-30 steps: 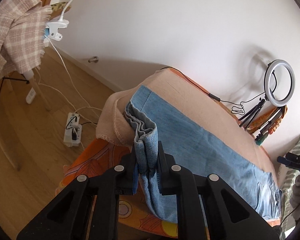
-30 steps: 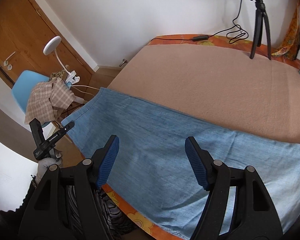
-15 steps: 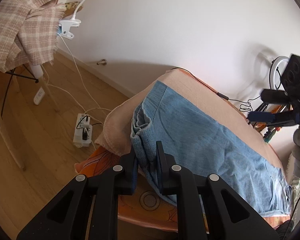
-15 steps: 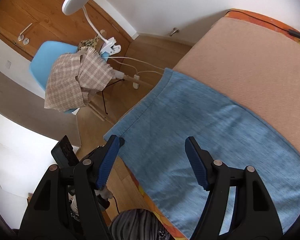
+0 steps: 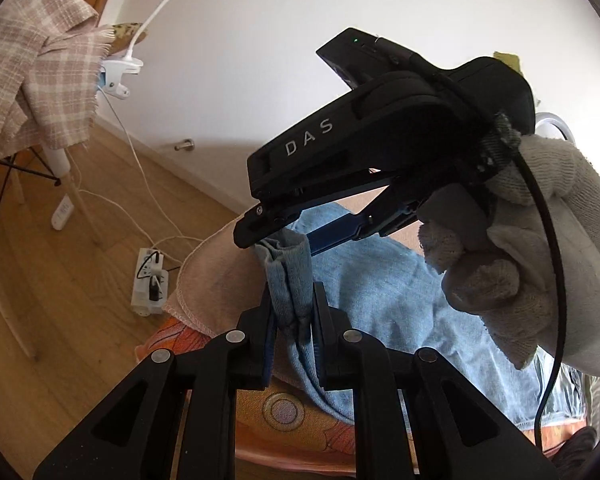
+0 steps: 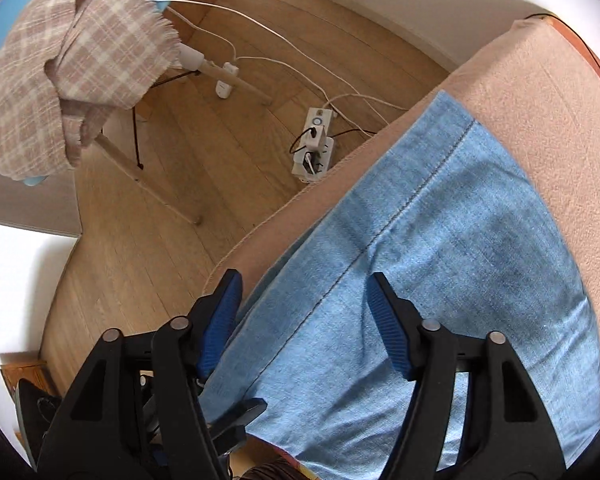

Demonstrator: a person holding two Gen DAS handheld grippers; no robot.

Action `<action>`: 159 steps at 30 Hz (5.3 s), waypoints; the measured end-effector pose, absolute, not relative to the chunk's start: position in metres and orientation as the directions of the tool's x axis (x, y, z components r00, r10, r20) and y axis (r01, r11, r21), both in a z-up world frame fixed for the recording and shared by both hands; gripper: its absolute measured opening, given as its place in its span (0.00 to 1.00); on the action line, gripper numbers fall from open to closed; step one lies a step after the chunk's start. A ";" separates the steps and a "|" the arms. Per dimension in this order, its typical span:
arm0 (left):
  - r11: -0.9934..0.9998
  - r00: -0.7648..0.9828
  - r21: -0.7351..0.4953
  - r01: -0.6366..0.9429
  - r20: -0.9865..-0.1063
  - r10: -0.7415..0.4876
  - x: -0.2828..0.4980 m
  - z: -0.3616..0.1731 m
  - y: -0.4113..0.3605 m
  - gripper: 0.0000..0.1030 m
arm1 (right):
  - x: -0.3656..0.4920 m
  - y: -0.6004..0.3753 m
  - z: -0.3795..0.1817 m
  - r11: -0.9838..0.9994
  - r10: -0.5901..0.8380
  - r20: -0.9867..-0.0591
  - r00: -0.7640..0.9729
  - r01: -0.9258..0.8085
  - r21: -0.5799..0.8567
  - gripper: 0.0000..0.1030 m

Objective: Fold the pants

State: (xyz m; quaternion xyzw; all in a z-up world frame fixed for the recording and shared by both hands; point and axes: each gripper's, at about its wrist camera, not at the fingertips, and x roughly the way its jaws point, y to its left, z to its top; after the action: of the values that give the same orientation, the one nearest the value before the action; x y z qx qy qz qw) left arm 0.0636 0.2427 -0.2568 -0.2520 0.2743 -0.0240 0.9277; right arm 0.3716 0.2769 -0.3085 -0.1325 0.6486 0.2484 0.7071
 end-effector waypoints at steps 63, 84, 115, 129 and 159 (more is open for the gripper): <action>0.843 0.670 -0.133 0.522 -0.547 -0.501 0.076 -0.122 0.075 0.11 | 0.380 -0.024 -0.208 0.872 0.487 -0.831 0.268 -0.197 0.447 0.09; 0.804 0.524 -0.286 0.522 -0.637 -0.566 0.066 -0.164 0.006 0.11 | 0.349 -0.137 -0.274 0.825 0.551 -0.792 0.262 -0.027 0.565 0.19; 0.674 0.445 -0.372 0.639 -0.536 -0.718 0.038 -0.136 -0.092 0.11 | 0.292 -0.210 -0.174 0.948 0.307 -0.808 0.503 -0.090 0.305 0.08; 0.540 0.313 -0.394 0.744 -0.509 -0.802 0.028 -0.124 -0.175 0.11 | 0.244 -0.308 -0.156 0.961 0.221 -0.796 0.564 0.015 0.278 0.08; 0.248 0.033 -0.412 0.877 -0.462 -0.886 0.009 -0.108 -0.352 0.11 | 0.154 -0.509 -0.128 0.944 0.043 -0.800 0.599 0.238 0.229 0.08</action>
State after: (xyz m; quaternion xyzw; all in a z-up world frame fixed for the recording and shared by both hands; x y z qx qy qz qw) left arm 0.0086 -0.3520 -0.1079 -0.0074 0.3277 -0.6131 0.7188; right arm 0.1536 -0.5086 -0.1278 0.1580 0.4444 -0.0554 0.8800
